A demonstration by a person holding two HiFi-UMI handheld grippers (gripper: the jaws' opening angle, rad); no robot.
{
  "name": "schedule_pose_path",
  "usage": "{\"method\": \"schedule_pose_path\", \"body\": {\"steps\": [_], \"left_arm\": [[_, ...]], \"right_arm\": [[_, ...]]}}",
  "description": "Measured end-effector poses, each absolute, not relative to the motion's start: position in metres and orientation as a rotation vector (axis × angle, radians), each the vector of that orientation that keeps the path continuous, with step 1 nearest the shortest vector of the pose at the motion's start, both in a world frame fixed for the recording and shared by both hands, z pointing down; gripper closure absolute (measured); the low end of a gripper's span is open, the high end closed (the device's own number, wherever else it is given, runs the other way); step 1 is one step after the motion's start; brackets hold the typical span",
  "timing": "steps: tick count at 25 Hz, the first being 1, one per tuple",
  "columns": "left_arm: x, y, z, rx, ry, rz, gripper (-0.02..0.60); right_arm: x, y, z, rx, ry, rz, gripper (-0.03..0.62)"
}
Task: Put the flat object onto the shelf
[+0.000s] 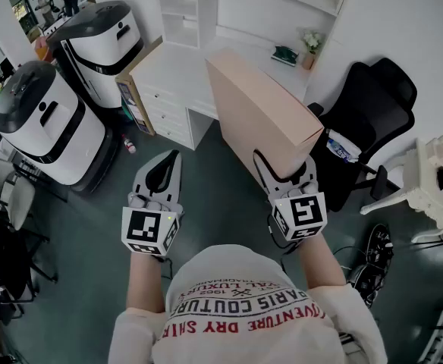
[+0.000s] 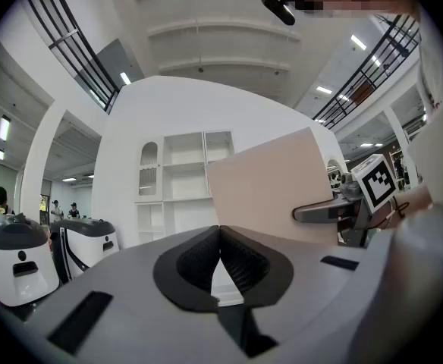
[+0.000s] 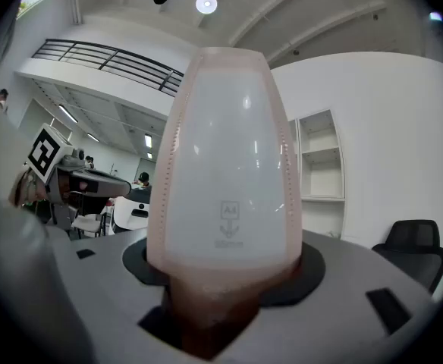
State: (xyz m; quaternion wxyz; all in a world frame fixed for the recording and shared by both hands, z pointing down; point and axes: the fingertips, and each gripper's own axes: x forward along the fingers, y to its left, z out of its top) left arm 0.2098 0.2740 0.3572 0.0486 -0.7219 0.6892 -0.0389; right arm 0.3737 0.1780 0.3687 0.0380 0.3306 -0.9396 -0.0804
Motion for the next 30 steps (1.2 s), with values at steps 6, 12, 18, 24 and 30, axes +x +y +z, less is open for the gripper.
{"method": "schedule_pose_path", "body": {"steps": [6,12,18,24,30], "left_arm": [[0.194,0.280,0.360,-2.213,2.103,-0.102,0.568],[0.171,0.285,0.363,-2.227,2.091,-0.103,0.568],[0.132,0.296,0.368,-2.212,2.122,-0.120,0.568],[0.098,0.295,0.378,-2.186,2.175,-0.121,0.568],[0.066,0.263,0.385,-2.136,2.213,-0.136,0.568]], "right_arm": [[0.360,0.183,0.373,1.024,-2.869,-0.224,0.295],[0.336,0.185,0.377,1.058,-2.847,-0.192,0.294],[0.302,0.187,0.387,1.064,-2.832,-0.166,0.293],[0.271,0.174,0.391,1.063,-2.833,-0.116,0.292],[0.232,0.135,0.399,0.995,-2.857,-0.137,0.290]]}}
